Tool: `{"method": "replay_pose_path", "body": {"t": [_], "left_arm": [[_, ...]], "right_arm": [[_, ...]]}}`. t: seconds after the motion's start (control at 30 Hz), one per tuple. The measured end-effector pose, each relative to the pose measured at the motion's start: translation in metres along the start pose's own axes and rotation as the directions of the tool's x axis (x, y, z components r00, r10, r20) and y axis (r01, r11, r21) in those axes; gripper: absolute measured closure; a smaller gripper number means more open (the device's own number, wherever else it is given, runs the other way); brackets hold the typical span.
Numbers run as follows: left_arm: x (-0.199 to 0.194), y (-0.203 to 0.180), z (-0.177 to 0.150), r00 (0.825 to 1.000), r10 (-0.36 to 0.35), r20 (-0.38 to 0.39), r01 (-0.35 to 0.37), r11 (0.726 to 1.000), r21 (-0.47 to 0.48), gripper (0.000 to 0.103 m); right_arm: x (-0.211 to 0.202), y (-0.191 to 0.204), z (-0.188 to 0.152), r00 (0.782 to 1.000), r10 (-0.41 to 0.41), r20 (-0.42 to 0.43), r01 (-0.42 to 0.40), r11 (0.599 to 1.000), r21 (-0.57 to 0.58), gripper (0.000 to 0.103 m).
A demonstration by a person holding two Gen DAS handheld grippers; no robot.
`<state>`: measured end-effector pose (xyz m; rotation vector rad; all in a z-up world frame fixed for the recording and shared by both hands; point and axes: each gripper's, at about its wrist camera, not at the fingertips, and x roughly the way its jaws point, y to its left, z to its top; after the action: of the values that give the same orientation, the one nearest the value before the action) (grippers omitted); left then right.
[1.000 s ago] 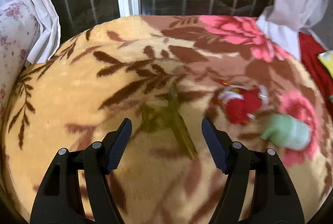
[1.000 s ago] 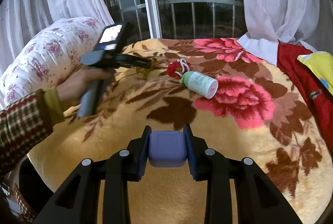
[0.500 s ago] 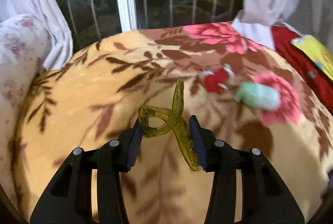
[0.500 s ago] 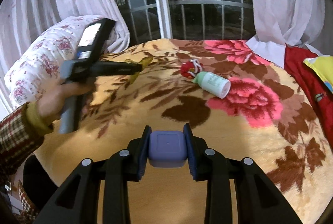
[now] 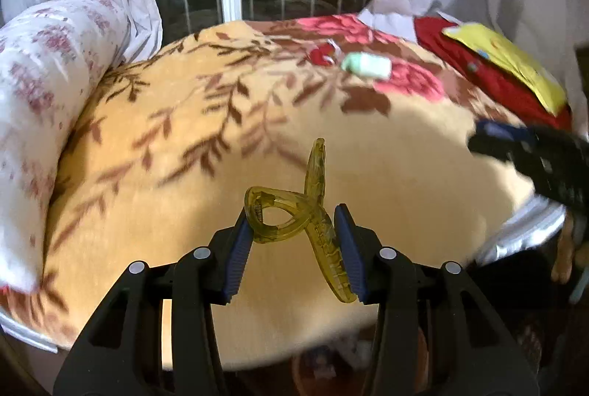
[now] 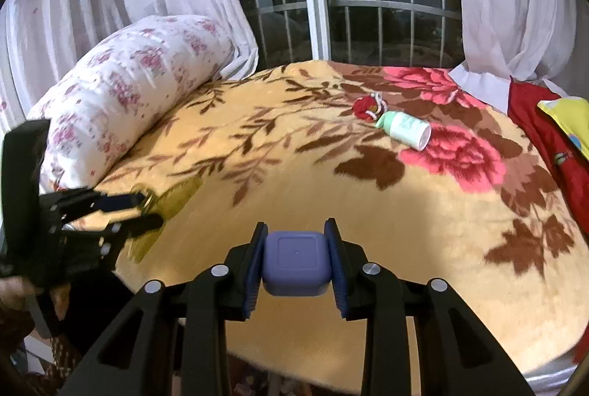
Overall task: Collect trash
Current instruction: 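Carry both items to the orange bin and open both tools over it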
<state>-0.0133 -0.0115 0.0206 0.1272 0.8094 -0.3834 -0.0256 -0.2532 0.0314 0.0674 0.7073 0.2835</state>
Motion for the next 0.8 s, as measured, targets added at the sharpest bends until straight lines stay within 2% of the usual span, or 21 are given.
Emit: {"method": "replay_pose_path", "body": {"t": [0.17, 0.3, 0.43, 0.57, 0.67, 0.7, 0.77, 0.8], "left_arm": [[-0.017, -0.020, -0.050, 0.996, -0.048, -0.073, 0.052, 0.997, 0.059, 0.059], [-0.015, -0.033, -0.087, 0.982, -0.093, -0.167, 0.107, 0.991, 0.078, 0.059], [0.000, -0.038, -0.118, 0.950, -0.127, -0.286, 0.153, 0.986, 0.070, 0.059], [0.017, -0.044, -0.145, 0.902, -0.167, -0.398, 0.206, 0.977, 0.055, 0.059], [0.025, -0.046, -0.154, 0.870, -0.201, -0.449, 0.240, 0.970, 0.031, 0.059], [0.026, -0.047, -0.155, 0.867, -0.201, -0.456, 0.242, 0.970, 0.033, 0.058], [0.028, -0.050, -0.156, 0.862, -0.176, -0.476, 0.231, 0.971, 0.059, 0.053], [0.028, -0.051, -0.157, 0.864, -0.157, -0.479, 0.218, 0.973, 0.073, 0.043]], "right_arm": [[-0.016, 0.025, -0.032, 0.998, 0.019, -0.055, -0.020, 0.999, -0.028, 0.071], [-0.018, 0.044, -0.066, 0.989, 0.064, -0.131, -0.067, 0.998, -0.021, 0.071], [-0.004, 0.056, -0.109, 0.963, 0.110, -0.247, -0.112, 0.994, 0.008, 0.071], [0.012, 0.061, -0.147, 0.929, 0.141, -0.343, -0.132, 0.990, 0.050, 0.071], [0.024, 0.065, -0.170, 0.904, 0.149, -0.402, -0.135, 0.989, 0.064, 0.071], [0.027, 0.066, -0.175, 0.896, 0.152, -0.418, -0.136, 0.988, 0.068, 0.071], [0.031, 0.066, -0.181, 0.885, 0.143, -0.442, -0.120, 0.990, 0.079, 0.043], [0.031, 0.065, -0.179, 0.889, 0.130, -0.440, -0.108, 0.991, 0.075, 0.027]]}}
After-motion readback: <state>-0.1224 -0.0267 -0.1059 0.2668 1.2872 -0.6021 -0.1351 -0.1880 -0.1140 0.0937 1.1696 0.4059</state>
